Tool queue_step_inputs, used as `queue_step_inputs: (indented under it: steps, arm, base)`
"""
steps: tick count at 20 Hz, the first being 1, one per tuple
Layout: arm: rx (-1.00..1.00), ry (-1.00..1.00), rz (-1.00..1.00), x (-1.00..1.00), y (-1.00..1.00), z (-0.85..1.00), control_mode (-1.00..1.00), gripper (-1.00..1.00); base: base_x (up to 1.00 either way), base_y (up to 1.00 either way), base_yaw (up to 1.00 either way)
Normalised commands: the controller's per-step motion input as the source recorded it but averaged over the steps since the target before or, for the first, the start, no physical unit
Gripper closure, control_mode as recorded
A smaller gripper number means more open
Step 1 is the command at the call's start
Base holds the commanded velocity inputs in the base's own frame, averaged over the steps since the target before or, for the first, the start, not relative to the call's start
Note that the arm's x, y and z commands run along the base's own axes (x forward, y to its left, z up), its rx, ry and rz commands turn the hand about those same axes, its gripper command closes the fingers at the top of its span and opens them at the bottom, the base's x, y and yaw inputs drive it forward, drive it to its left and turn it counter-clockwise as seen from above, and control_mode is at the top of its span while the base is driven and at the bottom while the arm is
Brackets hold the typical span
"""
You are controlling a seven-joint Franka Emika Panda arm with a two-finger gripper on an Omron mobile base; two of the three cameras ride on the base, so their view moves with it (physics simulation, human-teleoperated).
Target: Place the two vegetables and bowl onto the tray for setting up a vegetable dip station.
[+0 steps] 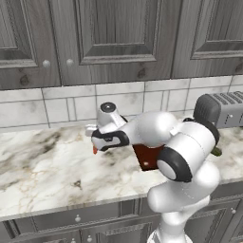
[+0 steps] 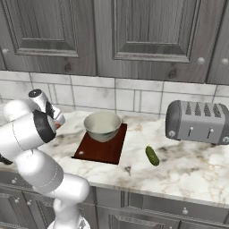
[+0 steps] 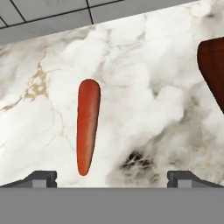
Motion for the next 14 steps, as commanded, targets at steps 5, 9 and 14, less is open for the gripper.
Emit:
queue_step_inputs:
  steps: [5, 9, 14]
  arm:
    - [0.0, 0.0, 0.0, 0.21, 0.12, -0.18, -1.0, -1.0]
    - [0.0, 0.02, 0.0, 0.22, 0.1, -0.19, -1.0, -1.0]
    - [0.0, 0.05, 0.0, 0.19, 0.04, -0.2, -1.0, -1.0]
  base:
    - [0.0, 0.0, 0.0]
    - [0.0, 0.0, 0.0]
    - [0.0, 0.0, 0.0]
